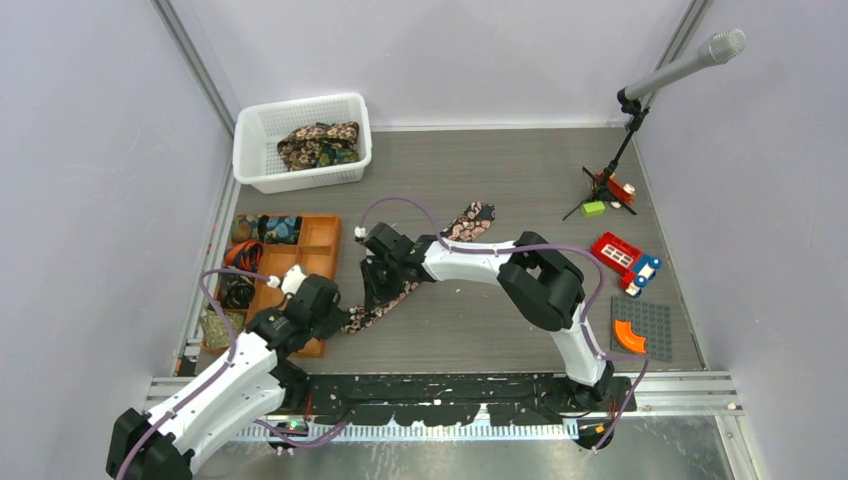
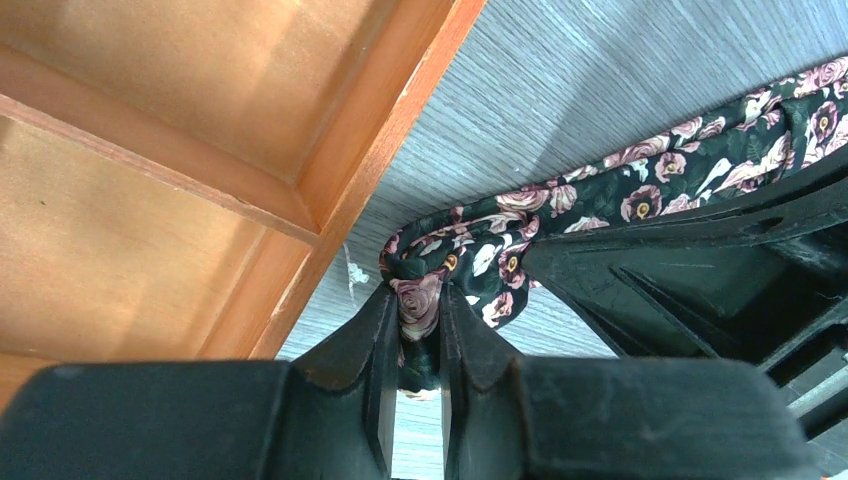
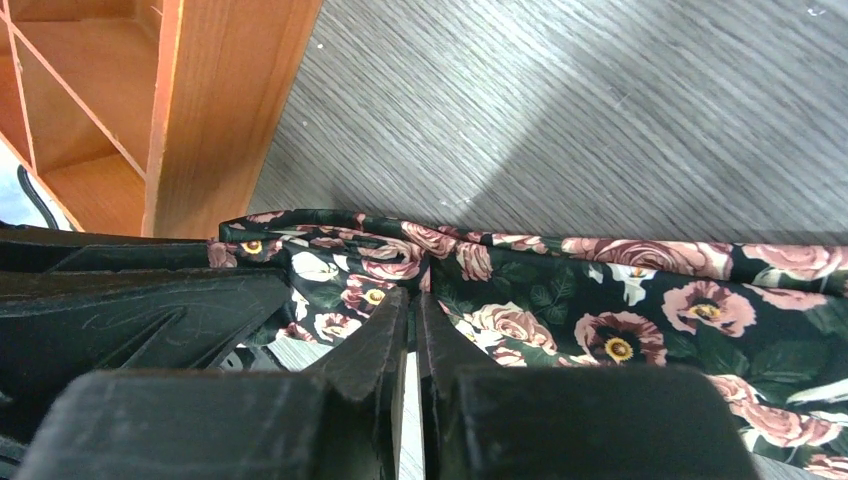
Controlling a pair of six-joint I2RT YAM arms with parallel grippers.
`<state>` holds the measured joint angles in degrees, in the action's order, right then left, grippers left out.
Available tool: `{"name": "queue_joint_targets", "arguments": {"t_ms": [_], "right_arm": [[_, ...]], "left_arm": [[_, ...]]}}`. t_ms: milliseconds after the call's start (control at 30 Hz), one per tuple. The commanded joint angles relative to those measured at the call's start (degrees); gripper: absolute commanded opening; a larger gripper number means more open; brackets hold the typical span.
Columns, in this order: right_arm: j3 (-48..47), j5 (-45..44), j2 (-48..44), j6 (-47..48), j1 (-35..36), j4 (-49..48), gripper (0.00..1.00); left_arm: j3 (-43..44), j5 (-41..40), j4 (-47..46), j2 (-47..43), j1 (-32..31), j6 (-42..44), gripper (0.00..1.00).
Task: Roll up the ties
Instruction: Roll the tie at the center of the board.
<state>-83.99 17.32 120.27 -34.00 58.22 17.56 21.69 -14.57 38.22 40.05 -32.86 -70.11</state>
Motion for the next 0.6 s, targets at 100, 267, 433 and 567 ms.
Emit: {"name": "queue_joint_targets", "arguments": {"t_ms": [100,267,433,567], "right_arm": [[-0.87,1.05,-0.35,-1.31,0.89,-3.17,0.12],[0.23,1.65,-0.42,-2.50,1.39,-5.02,0.12],[1.13,2.00,-0.38,-3.55,2.01,-6.46,0.12],[1.68,2.10,-0.54,-4.03,2.24,-7.16,0.12]], "left_arm": [[3.37,-1.65,2.61,-1.62,0.28,-0.38,0.00],[4.74,-1.01,2.76,-1.17,0.26,-0.17,0.00],[5.84,-0.58,2.31,-0.24,0.25,0.20,0.00],[6.34,-0.12,1.81,0.44,0.26,0.40,0.00]]}}
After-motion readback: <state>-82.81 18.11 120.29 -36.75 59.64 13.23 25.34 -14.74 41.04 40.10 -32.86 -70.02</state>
